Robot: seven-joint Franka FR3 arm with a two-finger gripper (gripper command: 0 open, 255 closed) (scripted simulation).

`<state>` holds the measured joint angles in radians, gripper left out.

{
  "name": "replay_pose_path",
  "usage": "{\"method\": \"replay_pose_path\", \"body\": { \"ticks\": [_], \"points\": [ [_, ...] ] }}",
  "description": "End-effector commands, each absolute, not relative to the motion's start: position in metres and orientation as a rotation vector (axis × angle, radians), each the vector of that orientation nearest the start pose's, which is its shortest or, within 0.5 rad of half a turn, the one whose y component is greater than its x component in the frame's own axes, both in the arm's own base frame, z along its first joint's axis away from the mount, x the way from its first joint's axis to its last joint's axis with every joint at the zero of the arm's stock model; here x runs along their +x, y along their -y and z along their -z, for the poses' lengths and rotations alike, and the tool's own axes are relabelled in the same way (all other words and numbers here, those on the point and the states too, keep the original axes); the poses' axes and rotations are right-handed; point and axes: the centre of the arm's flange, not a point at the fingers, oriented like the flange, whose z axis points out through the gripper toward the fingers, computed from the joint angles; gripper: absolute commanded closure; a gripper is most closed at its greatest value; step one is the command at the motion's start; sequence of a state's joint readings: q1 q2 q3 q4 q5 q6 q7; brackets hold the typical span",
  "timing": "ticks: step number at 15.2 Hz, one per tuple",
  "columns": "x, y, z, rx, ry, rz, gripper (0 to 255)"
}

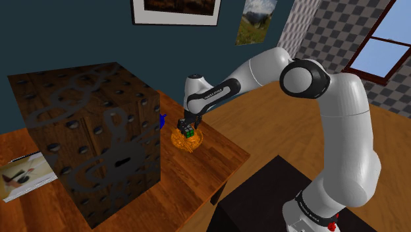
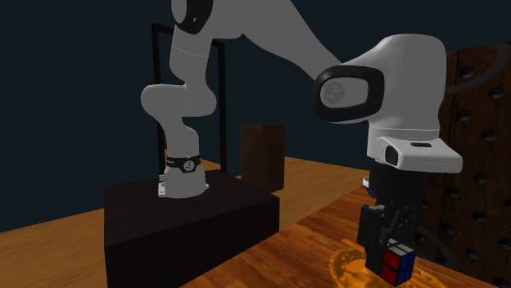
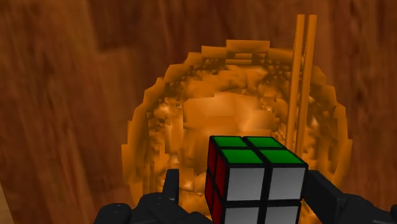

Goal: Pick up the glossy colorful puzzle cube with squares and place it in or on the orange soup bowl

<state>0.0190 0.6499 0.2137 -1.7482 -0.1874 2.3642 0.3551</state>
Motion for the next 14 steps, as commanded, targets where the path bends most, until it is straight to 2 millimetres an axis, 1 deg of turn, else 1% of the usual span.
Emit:
{"method": "replay_pose_path", "body": {
  "ticks": [1, 2, 5, 6, 14],
  "points": [
    [0.649, -0.139, -0.206, -3.146, -0.045, -0.021, 0],
    [0.649, -0.139, -0.206, -3.146, -0.045, -0.021, 0],
    [0.649, -0.139, -0.246, -3.146, -0.045, -0.021, 0],
    [0.65, -0.139, -0.256, -3.146, -0.045, -0.021, 0],
    [0.65, -0.139, -0.256, -3.146, -0.045, -0.021, 0]
  ]
}}
